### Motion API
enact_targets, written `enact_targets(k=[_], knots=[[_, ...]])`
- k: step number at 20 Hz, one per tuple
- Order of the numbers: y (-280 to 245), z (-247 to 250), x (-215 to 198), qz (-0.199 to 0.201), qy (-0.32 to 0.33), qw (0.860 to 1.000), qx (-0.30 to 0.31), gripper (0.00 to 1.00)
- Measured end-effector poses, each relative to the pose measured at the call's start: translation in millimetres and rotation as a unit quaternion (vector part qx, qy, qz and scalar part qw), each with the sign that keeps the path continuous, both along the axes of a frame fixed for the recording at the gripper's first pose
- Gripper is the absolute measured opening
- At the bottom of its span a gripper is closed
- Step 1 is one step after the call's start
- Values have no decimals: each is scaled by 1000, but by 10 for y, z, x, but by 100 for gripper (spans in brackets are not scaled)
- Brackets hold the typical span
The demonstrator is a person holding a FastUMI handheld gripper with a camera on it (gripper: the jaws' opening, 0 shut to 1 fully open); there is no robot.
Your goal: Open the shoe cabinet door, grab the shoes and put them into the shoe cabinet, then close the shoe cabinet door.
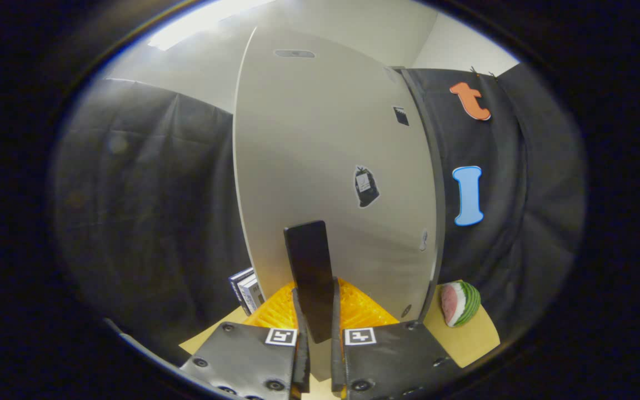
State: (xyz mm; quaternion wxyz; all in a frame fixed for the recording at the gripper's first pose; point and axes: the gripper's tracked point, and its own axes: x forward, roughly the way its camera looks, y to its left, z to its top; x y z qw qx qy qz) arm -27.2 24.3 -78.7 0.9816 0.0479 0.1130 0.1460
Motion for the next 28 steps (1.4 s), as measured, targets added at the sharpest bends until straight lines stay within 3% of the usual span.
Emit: enact_targets(k=[7,14,20,28], knots=[[-613,64,-310,-28,-7,1000,-12,16],[-1266,106,-337,-94,-15,995,-16,14],[-1737,130,-308,-139,-17,990,-17,6],[-2005,151,-359,-142,-12,989,-24,5]])
